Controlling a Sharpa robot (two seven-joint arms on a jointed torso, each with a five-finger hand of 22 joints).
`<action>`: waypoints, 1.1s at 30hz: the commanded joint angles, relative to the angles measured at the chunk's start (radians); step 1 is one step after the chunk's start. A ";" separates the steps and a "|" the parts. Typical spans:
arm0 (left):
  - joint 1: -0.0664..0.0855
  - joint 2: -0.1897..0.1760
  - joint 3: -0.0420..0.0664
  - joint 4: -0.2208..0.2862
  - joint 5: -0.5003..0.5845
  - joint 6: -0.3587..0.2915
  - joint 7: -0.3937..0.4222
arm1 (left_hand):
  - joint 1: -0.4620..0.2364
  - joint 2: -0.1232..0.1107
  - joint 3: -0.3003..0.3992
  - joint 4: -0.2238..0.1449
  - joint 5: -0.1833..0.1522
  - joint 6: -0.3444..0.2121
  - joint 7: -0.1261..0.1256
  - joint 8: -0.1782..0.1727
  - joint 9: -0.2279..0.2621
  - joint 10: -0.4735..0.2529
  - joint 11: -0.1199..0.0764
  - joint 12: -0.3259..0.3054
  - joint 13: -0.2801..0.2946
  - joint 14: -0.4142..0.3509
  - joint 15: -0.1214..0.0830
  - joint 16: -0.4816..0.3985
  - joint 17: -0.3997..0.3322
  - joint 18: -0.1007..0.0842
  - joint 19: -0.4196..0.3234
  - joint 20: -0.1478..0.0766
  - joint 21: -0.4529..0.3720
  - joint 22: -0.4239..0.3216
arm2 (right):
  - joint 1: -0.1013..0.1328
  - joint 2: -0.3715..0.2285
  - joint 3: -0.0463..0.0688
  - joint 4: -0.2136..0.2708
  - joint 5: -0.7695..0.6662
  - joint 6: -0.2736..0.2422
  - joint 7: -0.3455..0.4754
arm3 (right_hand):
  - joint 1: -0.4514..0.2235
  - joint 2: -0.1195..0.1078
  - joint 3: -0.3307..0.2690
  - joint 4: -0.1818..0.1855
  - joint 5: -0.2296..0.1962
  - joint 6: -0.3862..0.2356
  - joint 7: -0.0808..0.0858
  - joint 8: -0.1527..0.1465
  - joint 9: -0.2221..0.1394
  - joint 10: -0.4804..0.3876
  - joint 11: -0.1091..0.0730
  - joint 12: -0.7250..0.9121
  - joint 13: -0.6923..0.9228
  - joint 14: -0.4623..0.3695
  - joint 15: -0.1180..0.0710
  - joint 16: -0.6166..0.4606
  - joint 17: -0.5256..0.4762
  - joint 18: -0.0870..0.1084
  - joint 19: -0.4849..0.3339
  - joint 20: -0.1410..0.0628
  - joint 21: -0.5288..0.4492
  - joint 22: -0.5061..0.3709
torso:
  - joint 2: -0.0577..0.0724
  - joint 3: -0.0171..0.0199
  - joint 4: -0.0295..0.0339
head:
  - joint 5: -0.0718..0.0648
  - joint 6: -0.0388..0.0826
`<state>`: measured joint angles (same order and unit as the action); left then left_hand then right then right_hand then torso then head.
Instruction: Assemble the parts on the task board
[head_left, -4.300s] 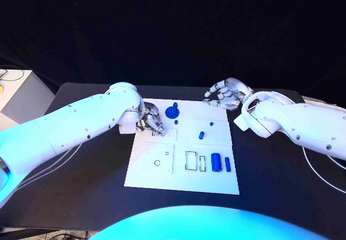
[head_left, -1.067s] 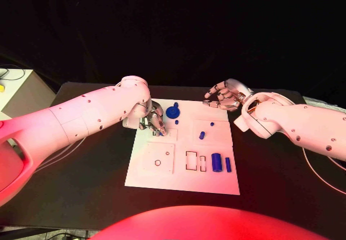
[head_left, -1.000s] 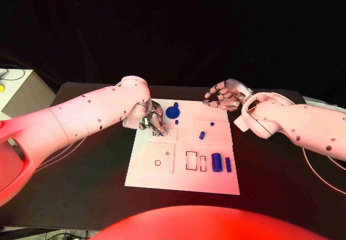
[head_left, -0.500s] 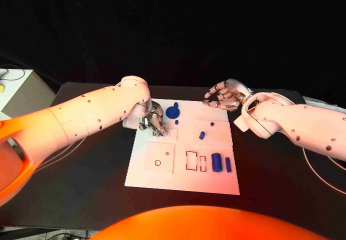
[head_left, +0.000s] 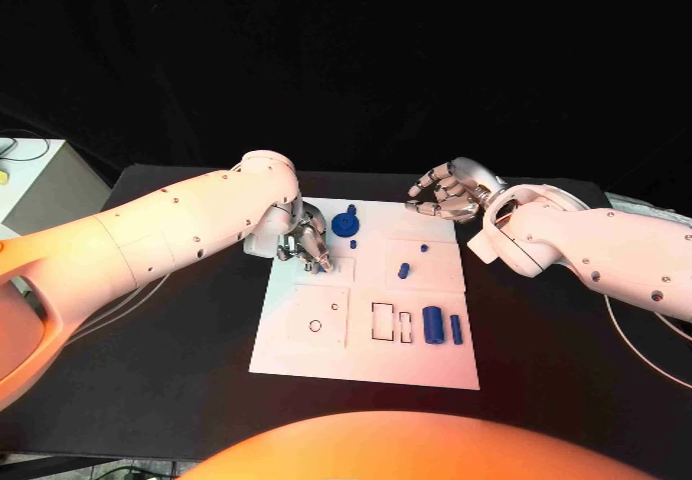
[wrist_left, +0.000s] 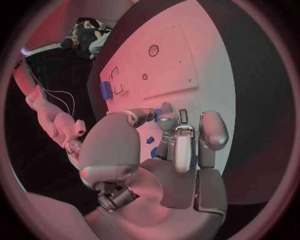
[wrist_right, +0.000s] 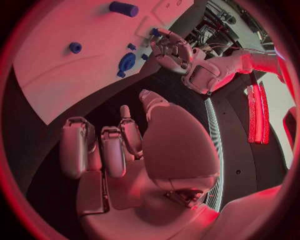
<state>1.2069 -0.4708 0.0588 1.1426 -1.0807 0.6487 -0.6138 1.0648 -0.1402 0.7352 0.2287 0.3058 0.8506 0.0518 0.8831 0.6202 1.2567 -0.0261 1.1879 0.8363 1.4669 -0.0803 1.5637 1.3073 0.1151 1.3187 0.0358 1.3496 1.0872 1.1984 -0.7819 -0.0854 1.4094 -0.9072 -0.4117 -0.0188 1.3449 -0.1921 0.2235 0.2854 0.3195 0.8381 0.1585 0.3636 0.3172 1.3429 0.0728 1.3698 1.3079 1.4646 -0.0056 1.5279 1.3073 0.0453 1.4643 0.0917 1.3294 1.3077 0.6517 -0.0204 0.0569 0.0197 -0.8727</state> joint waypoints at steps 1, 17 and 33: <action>0.003 0.003 0.000 -0.001 0.013 0.035 -0.002 | 0.007 0.015 0.203 -0.203 0.004 0.016 -0.007 0.001 0.001 0.009 0.000 0.004 0.000 0.103 0.005 0.004 0.259 -0.020 0.005 0.001 0.007 0.001 | -0.001 0.000 0.000 0.001 -0.007 0.014 0.005 | -0.011 0.001 -0.004 -0.001 0.006 -0.008 -0.002 0.005 0.001 0.002 0.001 0.005 0.056 0.087 0.002 -0.001 0.203 0.005 0.035 0.003 -0.003 0.128 | 0.000 -0.0001 0.0006 | -0.001 0.000; 0.007 0.017 0.000 -0.028 0.013 0.051 -0.004 | 0.006 0.015 0.204 -0.205 0.004 0.016 -0.007 0.001 0.001 0.009 0.000 0.003 -0.001 0.103 0.005 0.005 0.260 -0.021 0.006 0.001 0.007 0.002 | -0.001 0.001 0.000 -0.001 -0.007 0.014 0.006 | -0.011 0.001 -0.004 -0.001 0.006 -0.008 -0.002 0.005 0.001 0.002 0.001 0.005 0.056 0.087 0.002 -0.001 0.203 0.005 0.035 0.003 -0.003 0.128 | 0.000 -0.0008 0.0007 | 0.000 0.000; 0.007 0.051 -0.004 -0.075 0.017 0.081 -0.008 | 0.004 0.016 0.206 -0.207 0.004 0.017 -0.007 0.000 0.001 0.008 0.000 0.002 -0.003 0.102 0.004 0.004 0.259 -0.020 0.004 0.001 0.007 0.000 | -0.001 0.001 0.000 0.000 -0.008 0.015 0.006 | -0.010 0.000 -0.003 -0.001 0.006 -0.009 -0.002 0.006 0.001 0.003 0.001 0.006 0.055 0.087 0.002 -0.002 0.202 0.005 0.035 0.003 -0.005 0.128 | -0.001 0.0000 0.0004 | 0.001 0.000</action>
<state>1.2143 -0.4246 0.0571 1.0714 -1.0709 0.6959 -0.6191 1.0649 -0.1404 0.7352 0.2287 0.3060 0.8547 0.0513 0.8804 0.6221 1.2582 -0.0246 1.1879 0.8343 1.4669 -0.0803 1.5637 1.3073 0.1152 1.3186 0.0359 1.3544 1.0882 1.1982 -0.7807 -0.0855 1.4086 -0.9075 -0.4100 -0.0191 1.3450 -0.1921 0.2235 0.2854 0.3195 0.8345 0.1549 0.3636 0.3175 1.3429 0.0728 1.3698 1.3075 1.4646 -0.0056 1.5279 1.3073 0.0453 1.4643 0.0916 1.3294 1.3073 0.6508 -0.0210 0.0576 0.0208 -0.8727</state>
